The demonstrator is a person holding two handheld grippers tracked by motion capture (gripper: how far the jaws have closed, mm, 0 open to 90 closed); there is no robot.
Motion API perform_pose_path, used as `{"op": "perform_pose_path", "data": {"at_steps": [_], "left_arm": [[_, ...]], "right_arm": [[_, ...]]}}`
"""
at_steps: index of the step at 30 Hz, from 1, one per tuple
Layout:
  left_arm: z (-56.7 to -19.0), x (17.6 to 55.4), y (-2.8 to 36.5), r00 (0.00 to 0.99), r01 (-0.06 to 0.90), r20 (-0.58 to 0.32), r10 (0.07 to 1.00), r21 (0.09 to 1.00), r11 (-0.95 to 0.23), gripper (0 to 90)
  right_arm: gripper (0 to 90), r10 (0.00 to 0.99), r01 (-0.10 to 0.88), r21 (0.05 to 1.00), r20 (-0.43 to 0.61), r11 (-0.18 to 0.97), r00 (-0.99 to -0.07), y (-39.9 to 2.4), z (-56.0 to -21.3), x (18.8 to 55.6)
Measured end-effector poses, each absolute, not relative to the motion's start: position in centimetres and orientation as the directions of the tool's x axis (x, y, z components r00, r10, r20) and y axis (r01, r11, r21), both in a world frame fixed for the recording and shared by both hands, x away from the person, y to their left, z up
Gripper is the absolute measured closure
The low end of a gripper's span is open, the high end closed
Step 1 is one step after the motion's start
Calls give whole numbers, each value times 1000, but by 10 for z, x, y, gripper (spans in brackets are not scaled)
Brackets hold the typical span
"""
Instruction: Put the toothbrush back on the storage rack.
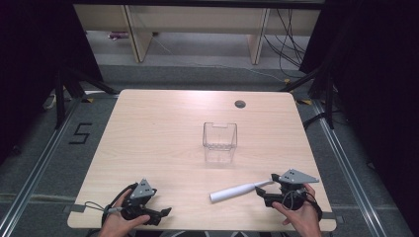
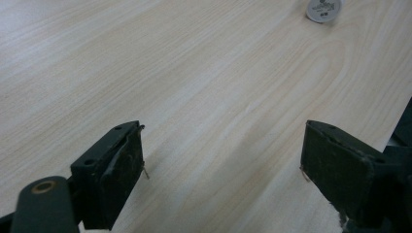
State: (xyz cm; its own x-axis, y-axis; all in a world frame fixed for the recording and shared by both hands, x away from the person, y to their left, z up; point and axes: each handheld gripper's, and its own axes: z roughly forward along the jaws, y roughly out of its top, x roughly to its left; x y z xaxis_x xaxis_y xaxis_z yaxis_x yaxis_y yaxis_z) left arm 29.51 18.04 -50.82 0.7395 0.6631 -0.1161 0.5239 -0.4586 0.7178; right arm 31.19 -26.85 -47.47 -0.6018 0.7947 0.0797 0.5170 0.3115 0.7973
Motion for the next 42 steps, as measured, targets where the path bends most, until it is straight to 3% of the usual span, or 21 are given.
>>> {"op": "perform_pose_path", "data": {"at_steps": [21,42], "left_arm": [[-508,295,181,739,525,-116,663,716,-460,149],[-508,296,181,743,521,-101,661,708,-477,149]], "right_arm": [[250,763,522,778,87,350,-641,-234,-470,324],[319,674,467,763,56,447,-737,-189,-474,336]]}}
